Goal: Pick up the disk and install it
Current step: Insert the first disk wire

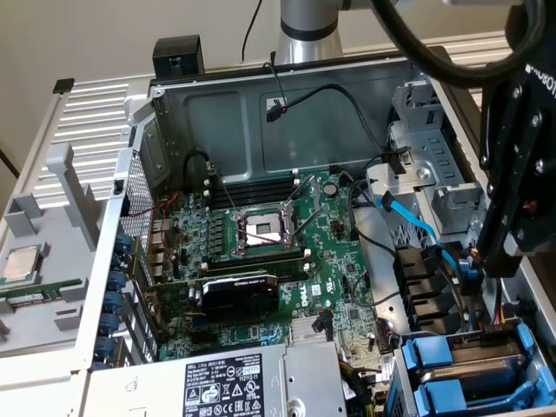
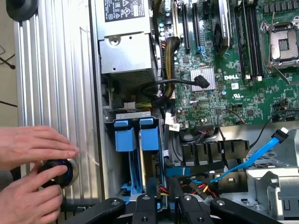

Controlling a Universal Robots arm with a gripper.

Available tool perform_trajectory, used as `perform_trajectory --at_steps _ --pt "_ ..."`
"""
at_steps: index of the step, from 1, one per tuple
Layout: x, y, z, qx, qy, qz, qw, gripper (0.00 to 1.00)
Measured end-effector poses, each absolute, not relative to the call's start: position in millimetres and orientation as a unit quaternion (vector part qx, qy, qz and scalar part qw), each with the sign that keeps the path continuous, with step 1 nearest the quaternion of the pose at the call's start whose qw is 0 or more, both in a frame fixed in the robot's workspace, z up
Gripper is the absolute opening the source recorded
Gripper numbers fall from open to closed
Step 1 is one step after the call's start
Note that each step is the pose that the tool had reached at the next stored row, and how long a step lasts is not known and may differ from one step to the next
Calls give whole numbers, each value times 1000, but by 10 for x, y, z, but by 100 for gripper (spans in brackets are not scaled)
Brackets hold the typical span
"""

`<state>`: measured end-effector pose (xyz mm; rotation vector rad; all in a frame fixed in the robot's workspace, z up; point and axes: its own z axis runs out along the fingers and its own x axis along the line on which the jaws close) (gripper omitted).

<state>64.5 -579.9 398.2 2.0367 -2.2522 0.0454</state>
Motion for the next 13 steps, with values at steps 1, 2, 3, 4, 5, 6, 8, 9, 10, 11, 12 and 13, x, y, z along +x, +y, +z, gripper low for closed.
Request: perform_trajectory --at_steps 1,2,3,4,5,6,8,9,10,11,12,13 --pt "645 -5799 3982 670 -741 15 52 25" --pt "641 -5797 3980 670 -741 15 52 25" --pt "639 -5796 3981 670 -741 15 52 25" --pt "639 -5796 3980 670 -741 15 52 25" --pt "638 -5797 3980 670 -741 15 52 25" --pt "638 -5796 3980 670 -741 15 52 25" --pt "637 -5796 3979 670 -741 15 52 25" --pt "637 -5796 3979 670 -741 15 52 25" --pt "637 -5796 3979 670 -741 15 52 25" --pt "637 -5796 3979 670 -741 15 52 25" --pt "636 -5794 3977 670 -741 15 52 25" --pt "633 -5790 3977 670 -741 15 52 25"
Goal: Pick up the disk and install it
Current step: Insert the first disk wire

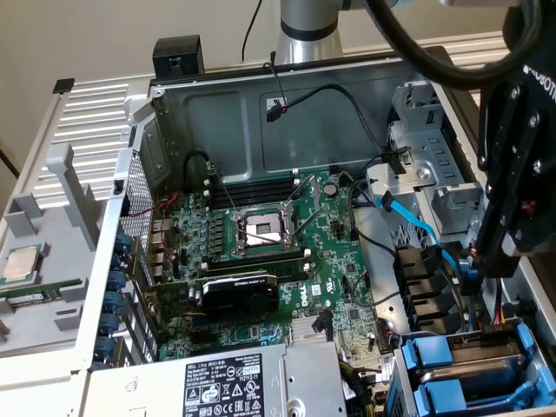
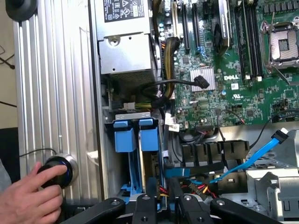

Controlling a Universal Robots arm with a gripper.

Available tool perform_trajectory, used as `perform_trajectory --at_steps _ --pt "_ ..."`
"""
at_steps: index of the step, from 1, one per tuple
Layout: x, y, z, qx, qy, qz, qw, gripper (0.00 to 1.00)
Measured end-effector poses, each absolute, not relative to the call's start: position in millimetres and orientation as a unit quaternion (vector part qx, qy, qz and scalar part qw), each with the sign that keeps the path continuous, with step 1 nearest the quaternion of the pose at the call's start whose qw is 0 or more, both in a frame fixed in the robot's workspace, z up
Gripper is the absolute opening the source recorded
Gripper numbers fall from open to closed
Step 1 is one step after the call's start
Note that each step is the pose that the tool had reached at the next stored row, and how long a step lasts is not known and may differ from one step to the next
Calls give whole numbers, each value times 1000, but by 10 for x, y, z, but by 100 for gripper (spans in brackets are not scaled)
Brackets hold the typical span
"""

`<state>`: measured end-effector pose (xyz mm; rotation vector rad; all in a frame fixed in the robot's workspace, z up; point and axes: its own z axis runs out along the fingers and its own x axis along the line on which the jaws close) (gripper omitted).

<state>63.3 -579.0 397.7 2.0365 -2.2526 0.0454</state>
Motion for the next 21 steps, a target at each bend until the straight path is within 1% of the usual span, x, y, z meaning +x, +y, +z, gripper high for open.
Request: perform_trajectory --at_steps 10,18,21 --pt "511 -5726 3958 670 -741 15 52 25" --pt "477 -5715 3875 670 -741 16 52 25" --pt "468 -5699 3867 669 -741 19 55 25"
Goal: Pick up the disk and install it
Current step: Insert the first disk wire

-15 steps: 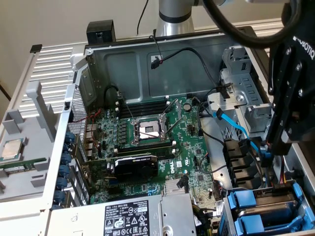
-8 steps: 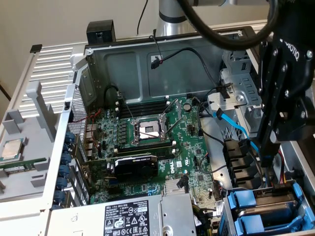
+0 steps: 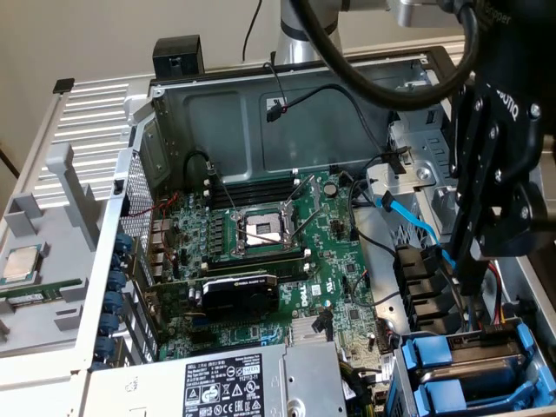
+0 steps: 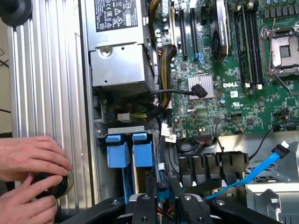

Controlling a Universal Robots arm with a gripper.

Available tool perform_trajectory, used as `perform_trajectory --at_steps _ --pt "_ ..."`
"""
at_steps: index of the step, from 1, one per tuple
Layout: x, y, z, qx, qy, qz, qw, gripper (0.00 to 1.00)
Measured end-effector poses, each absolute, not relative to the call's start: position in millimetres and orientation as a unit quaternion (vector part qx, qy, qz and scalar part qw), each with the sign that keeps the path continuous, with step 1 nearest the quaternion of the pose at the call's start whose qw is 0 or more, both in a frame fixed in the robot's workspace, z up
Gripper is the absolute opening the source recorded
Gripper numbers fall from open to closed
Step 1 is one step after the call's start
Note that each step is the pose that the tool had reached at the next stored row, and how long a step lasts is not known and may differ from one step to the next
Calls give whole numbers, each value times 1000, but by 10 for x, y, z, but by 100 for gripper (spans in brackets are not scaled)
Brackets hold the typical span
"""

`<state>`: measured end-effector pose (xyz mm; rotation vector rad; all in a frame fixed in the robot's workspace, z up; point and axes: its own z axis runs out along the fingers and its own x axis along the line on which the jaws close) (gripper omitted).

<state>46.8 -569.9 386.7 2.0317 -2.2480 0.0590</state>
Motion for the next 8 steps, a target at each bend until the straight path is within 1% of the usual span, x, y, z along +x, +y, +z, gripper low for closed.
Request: perform_trajectory --at_steps 3,8 --pt "463 -5671 3862 669 -740 26 62 25" --pt "458 -5647 3838 669 -740 27 62 25"
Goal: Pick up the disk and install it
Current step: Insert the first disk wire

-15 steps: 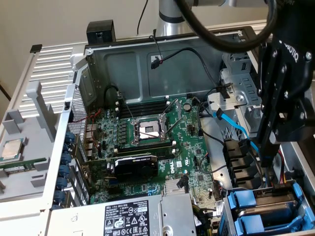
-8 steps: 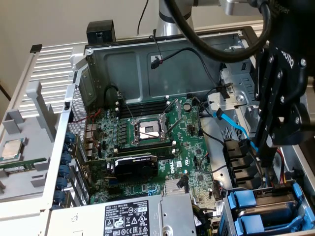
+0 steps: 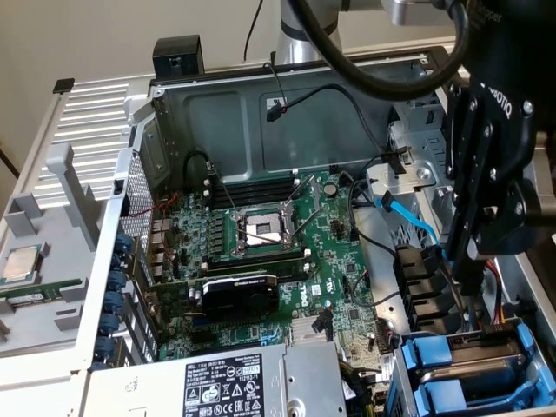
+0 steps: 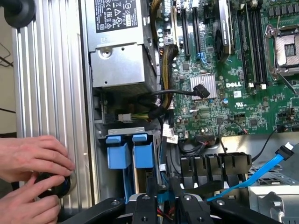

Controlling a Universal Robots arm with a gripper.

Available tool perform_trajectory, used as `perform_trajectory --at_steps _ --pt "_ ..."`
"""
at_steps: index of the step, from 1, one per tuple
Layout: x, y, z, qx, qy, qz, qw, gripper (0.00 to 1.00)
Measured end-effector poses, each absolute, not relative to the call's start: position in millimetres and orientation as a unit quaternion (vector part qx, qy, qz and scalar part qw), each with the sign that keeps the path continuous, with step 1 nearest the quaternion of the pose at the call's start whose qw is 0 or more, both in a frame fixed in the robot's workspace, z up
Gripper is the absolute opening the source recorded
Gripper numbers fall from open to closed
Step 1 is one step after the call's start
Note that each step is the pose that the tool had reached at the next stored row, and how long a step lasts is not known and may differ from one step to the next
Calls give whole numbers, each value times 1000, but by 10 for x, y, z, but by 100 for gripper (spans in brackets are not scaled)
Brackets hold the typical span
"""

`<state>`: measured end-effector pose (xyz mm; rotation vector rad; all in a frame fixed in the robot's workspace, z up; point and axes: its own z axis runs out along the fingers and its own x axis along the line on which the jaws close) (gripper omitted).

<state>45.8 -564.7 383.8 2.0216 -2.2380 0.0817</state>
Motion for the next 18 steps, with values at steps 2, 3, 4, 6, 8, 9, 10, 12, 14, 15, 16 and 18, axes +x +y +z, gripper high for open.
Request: perform_trajectory --at_steps 2,3,4,6,8,9,10,12,14,15,16,18 --pt "456 -5645 3830 669 -740 28 63 25" --pt "455 -5644 3826 669 -740 28 63 25" --pt "455 -5644 3822 669 -740 28 63 25" --pt "454 -5644 3815 669 -740 29 64 25" --pt "454 -5645 3809 669 -740 29 64 25" --pt "453 -5644 3804 669 -740 30 65 25" --pt "453 -5644 3799 669 -740 30 65 25" --pt "453 -5645 3787 669 -740 30 65 25" --pt "453 -5644 3776 668 -740 30 65 25" --pt "453 -5644 3771 668 -740 30 65 25" --pt "453 -5644 3766 669 -740 30 65 25" --pt "453 -5645 3760 668 -740 30 65 25"
